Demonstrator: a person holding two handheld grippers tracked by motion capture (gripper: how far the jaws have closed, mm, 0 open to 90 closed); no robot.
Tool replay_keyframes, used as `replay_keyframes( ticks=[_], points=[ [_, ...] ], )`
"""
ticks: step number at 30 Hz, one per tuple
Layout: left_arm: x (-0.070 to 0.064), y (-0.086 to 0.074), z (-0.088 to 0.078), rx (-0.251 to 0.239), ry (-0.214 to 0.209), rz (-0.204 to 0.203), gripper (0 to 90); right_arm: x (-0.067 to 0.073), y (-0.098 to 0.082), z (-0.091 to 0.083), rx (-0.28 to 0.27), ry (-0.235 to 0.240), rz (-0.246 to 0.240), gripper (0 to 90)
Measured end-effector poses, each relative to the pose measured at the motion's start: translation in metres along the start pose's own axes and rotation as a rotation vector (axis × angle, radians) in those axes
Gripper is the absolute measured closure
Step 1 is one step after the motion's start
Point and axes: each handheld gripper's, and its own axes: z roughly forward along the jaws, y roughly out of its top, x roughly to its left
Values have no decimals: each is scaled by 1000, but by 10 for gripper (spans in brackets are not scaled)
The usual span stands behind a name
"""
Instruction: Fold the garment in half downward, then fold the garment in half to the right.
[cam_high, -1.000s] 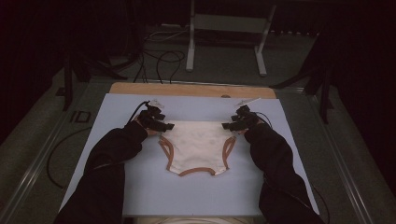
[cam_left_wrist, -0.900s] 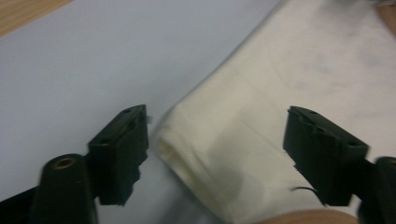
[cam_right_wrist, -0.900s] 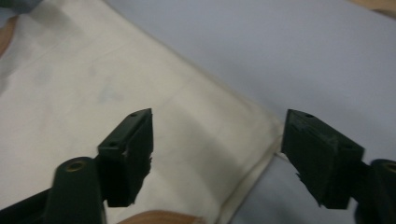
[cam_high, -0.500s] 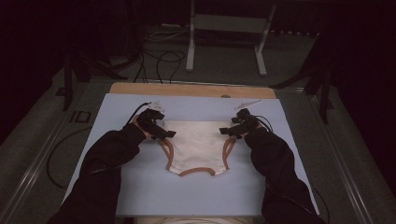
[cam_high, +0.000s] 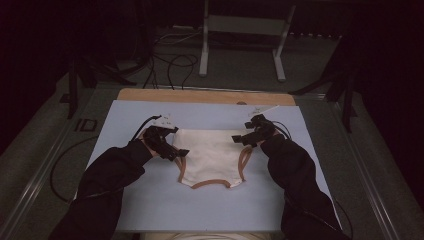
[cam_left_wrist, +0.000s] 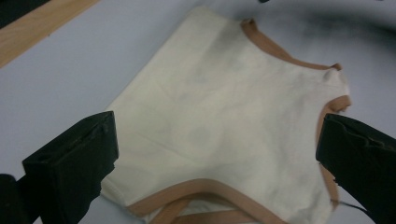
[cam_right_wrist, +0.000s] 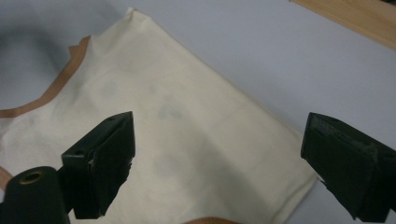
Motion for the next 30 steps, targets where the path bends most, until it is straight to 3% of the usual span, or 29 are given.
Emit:
replay_keyframes(
  ticks=[10,30],
  points=[
    [-21,-5,-8,15,-19,35,1,15,16,9,7,24,-37,100],
    [-34,-19,-10,25,-28,62,2,33,37,31,10,62,-73,100]
  ],
)
